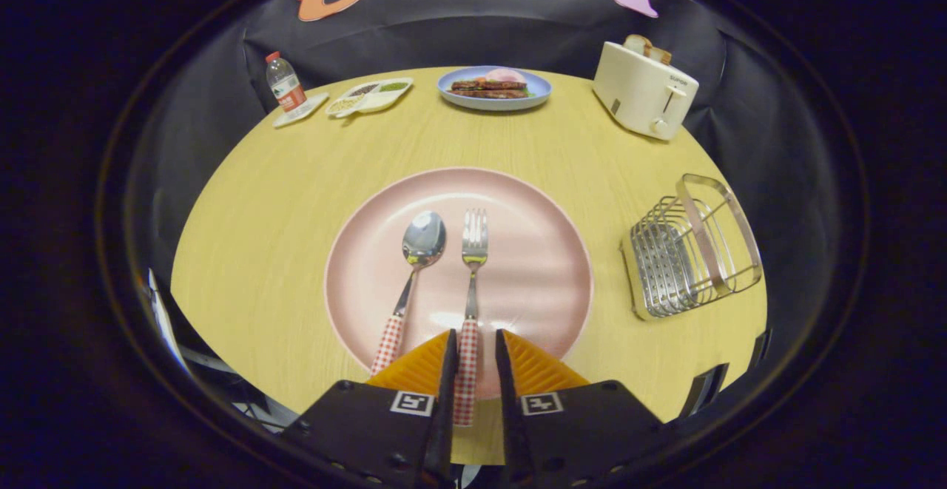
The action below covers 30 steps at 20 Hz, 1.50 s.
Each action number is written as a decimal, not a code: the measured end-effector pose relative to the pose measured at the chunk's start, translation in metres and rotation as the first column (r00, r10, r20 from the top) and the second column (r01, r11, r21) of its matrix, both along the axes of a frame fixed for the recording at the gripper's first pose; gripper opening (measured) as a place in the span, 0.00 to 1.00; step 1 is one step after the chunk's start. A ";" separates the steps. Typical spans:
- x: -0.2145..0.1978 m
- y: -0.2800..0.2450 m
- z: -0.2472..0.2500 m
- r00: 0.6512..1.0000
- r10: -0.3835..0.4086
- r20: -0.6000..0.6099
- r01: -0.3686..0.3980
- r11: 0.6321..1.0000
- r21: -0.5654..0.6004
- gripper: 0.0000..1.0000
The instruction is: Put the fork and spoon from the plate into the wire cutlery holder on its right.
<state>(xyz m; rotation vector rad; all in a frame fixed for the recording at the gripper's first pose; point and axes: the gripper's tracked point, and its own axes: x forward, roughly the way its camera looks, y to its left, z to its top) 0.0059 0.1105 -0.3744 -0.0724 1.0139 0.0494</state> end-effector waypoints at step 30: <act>-0.016 -0.173 0.163 0.842 -0.083 -0.533 0.121 0.992 0.036 0.03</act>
